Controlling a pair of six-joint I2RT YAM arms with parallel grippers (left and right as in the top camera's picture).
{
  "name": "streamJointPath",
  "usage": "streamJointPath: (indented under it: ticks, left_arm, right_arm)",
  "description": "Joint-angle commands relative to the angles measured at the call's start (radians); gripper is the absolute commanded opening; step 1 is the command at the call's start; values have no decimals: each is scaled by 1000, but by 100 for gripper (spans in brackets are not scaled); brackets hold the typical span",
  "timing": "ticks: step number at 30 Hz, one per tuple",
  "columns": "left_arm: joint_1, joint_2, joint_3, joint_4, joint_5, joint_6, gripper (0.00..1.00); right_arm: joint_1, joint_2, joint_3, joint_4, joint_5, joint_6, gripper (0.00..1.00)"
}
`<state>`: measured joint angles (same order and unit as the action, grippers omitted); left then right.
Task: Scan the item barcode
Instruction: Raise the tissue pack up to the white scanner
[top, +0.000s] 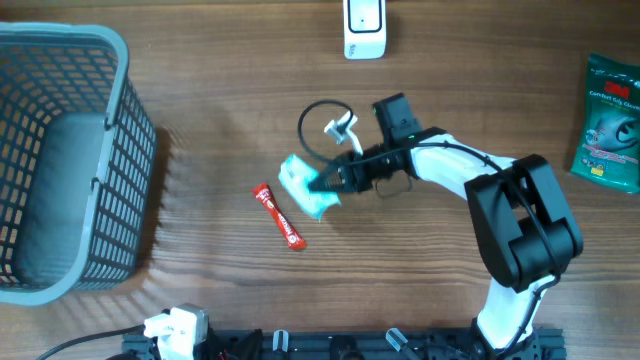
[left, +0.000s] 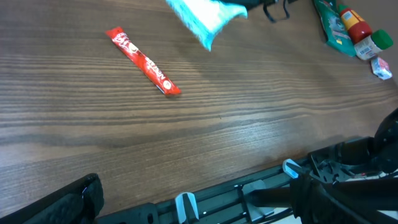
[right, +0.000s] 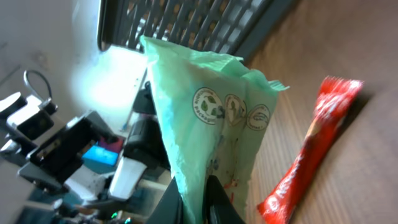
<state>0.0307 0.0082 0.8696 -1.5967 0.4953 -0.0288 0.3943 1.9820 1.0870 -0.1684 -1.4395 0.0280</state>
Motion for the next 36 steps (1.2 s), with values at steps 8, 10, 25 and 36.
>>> streamJointPath:
  ticks: [8,10,25,36]
  left_arm:
    - [-1,-3,0,2,1,-3,100]
    - [-1,-3,0,2,2,-3,100]
    - [-1,-3,0,2,1,-3,100]
    - [-1,-3,0,2,2,-3,100]
  right_arm:
    - [-82,-40,53,717,-34,643,5]
    - [-91,-39,68,797,6,667,5]
    - [-2,-177,266,-282,980,-157,5]
    - [-19,-229,266,-124,1654,-312,5]
